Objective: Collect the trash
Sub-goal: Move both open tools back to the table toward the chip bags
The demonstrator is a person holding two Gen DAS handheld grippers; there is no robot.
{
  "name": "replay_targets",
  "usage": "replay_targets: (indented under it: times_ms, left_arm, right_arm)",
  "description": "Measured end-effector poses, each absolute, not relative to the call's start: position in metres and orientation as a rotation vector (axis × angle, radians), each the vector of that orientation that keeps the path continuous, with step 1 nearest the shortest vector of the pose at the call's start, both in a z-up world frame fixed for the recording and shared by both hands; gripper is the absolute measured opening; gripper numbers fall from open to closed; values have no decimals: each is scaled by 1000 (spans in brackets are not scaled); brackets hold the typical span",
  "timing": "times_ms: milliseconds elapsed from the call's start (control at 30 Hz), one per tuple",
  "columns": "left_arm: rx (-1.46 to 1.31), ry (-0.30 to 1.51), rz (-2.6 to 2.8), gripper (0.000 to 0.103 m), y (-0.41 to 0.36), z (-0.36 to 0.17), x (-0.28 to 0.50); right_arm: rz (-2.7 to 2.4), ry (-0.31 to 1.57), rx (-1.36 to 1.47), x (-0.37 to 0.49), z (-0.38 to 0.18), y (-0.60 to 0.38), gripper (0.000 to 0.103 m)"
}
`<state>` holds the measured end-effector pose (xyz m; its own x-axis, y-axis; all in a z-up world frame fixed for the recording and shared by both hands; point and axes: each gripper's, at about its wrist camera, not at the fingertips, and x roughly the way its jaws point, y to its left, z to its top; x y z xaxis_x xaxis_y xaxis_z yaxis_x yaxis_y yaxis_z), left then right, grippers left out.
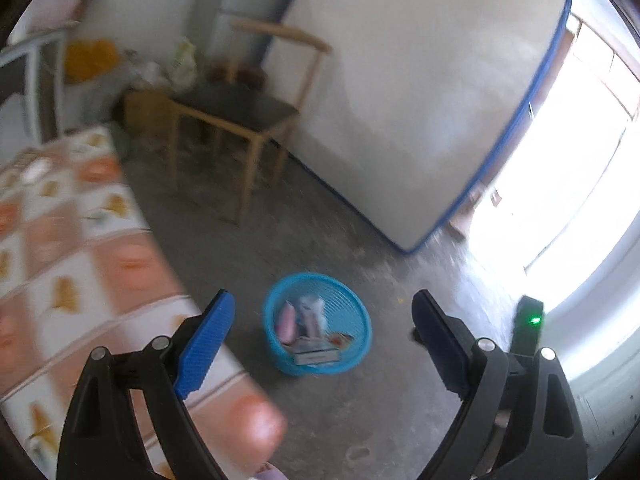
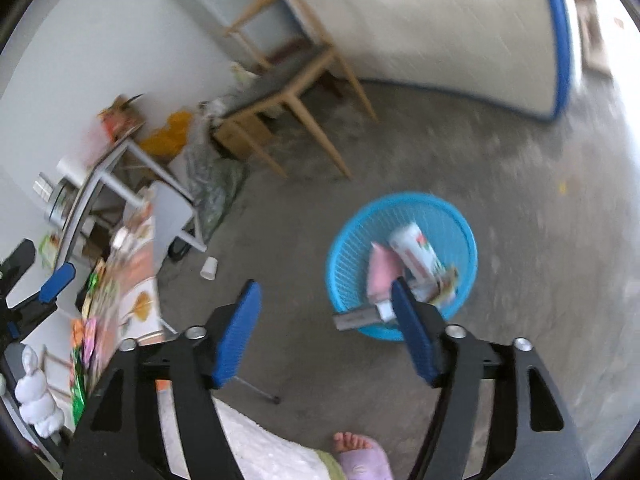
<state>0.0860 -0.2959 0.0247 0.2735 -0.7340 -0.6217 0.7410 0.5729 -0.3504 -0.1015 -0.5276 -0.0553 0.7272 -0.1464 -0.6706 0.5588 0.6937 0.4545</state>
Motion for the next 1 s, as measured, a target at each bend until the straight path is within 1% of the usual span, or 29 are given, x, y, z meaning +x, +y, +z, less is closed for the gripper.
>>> replay_targets:
  times_ms: [33,133,267,367,467,600,700,767,800,900,1000]
  left_arm:
    - [-4,797,-960,88,-272,32,86]
    - [-24,726,-860,88,-211,42,83]
    - [-26,672,-699,88,-129,46,79]
    - [-51,651,-553,88,-58,42,77]
    - [-94,657,-413,88,4,33,74]
    - [-200,666,-262,88,77,17,76]
    - [-283,670,-176,81,117,3,77]
    - [-316,688,-143,76,132,-4,82]
    - [-321,695,-131,73,137,-6,86]
    - [-288,717,-113,67,143,-15,95]
    - [-241,786,-95,60,144,-27,106]
  right_arm:
    - [-412,626,682,-100,-46,-521,77]
    - [-339,552,655,-93,-15,-498,83]
    - [-191,485,698,-74,8,-467,85]
    - [-43,510,743,-47,9,-440,85]
    - [107,575,749,-11,7,-398,85]
    - [380,742,848,47,-13,-324,83]
    - [496,918,890,81,-38,-262,76]
    - [536,1003,886,99,-48,-229,73]
    - [548,1036,882,106,-53,-216,71]
    - [562,1096,882,121,-62,-188,69]
    - [548,1135,883,135,-69,-166,65]
